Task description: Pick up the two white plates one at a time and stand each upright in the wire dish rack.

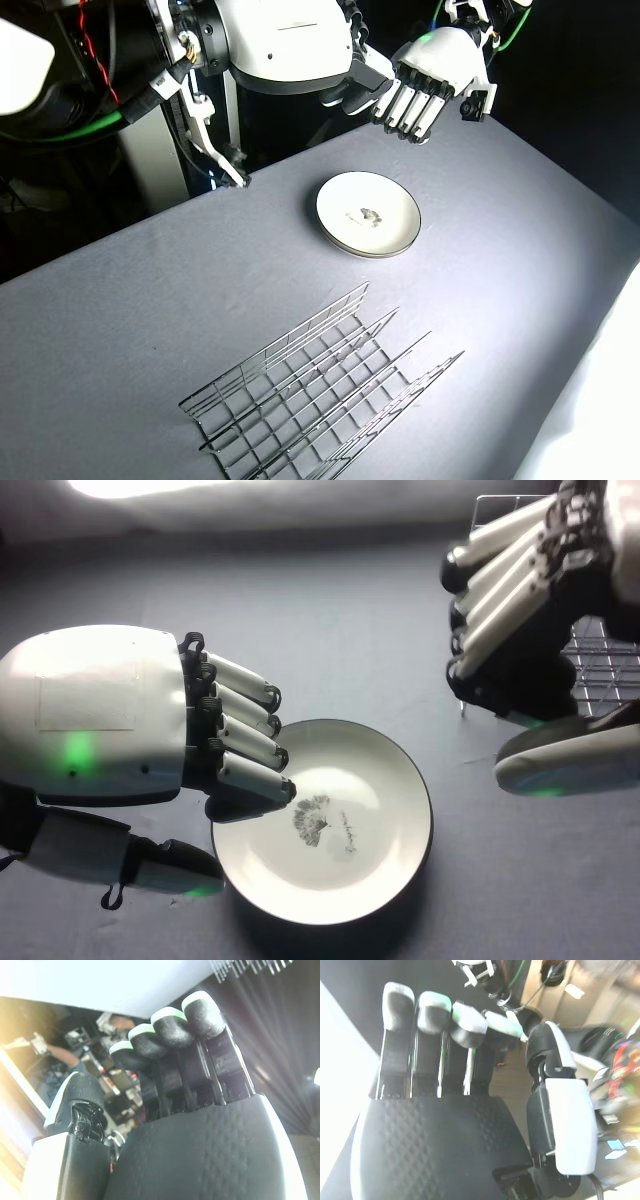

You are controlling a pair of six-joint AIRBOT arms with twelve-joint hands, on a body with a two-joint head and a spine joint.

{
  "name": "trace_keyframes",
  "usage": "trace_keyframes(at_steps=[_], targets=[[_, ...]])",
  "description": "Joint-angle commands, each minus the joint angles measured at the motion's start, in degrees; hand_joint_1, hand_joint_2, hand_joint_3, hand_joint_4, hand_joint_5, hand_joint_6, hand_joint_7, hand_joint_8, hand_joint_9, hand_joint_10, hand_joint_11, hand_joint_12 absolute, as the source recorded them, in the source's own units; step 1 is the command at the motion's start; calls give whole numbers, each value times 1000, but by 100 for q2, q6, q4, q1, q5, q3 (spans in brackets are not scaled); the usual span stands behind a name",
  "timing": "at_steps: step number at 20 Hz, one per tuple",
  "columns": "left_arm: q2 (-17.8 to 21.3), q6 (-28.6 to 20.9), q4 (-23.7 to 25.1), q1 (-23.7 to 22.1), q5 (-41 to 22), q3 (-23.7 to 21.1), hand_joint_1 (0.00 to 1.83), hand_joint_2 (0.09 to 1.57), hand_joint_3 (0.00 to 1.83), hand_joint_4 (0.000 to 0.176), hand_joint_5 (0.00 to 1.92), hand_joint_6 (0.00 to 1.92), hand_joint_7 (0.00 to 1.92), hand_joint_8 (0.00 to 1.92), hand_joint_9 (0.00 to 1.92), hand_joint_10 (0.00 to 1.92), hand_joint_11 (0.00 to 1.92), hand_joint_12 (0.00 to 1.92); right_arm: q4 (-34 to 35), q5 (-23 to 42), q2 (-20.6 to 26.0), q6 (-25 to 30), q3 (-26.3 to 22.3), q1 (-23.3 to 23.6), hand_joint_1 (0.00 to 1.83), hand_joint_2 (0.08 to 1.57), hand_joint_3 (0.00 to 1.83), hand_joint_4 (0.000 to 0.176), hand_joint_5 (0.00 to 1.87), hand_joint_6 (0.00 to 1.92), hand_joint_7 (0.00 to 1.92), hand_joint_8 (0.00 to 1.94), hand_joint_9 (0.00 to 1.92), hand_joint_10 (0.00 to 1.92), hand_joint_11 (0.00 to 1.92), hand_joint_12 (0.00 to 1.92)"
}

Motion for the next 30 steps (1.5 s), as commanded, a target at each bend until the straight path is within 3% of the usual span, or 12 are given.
trace_keyframes(at_steps=[1, 2, 3, 12, 17, 21, 25, 30], targets=[[7, 2, -410, -53, -409, 19, 0, 1065, 226, 0, 0, 0, 0, 0, 0, 0, 0, 0, 364, 77, 27, -27, -8, 50, 0, 1102, 166, 0, 0, 0, 0, 0, 0, 0, 0, 0], [10, -26, -411, -52, -410, 22, 0, 1160, 45, 0, 0, 0, 0, 0, 0, 0, 0, 0, 392, -398, 37, -211, -15, 52, 0, 1170, 25, 0, 0, 0, 0, 0, 0, 0, 0, 0], [10, -43, -411, -52, -416, 31, 0, 1167, 29, 0, 0, 0, 0, 0, 0, 0, 0, 0, 390, -539, 40, -361, 7, 49, 0, 1174, 14, 0, 0, 0, 0, 0, 0, 0, 0, 0], [100, -267, -206, -83, -435, 69, 0, 1166, 21, 0, 0, 0, 0, 0, 0, 0, 0, 0, -40, -1236, -26, -597, 216, 38, 0, 1177, 9, 0, 0, 0, 0, 0, 0, 0, 0, 0], [85, -491, 62, -391, -673, 212, 0, 1161, 14, 0, 0, 0, 0, 0, 0, 0, 0, 0, -209, -1443, -38, -635, 265, -9, 0, 1172, 5, 0, 0, 0, 0, 0, 0, 0, 0, 0], [32, -1031, 1538, -527, -675, 198, 0, 1144, 4, 0, 0, 0, 0, 0, 0, 0, 0, 0, -224, -1472, -37, -636, 283, -245, 0, 1166, 1, 0, 0, 0, 0, 0, 0, 0, 0, 0], [-17, -1095, 2165, -527, -930, 279, 0, 1146, 4, 0, 0, 0, 0, 0, 0, 0, 0, 0, -230, -1479, -39, -733, 289, -368, 0, 1164, 0, 0, 0, 0, 0, 0, 0, 0, 0, 0], [-230, -1338, 2773, -508, -759, 523, 0, 1149, 4, 0, 0, 0, 0, 0, 0, 0, 0, 0, -265, -1529, -41, -717, 300, -403, 0, 1158, 0, 0, 0, 0, 0, 0, 0, 0, 0, 0]])
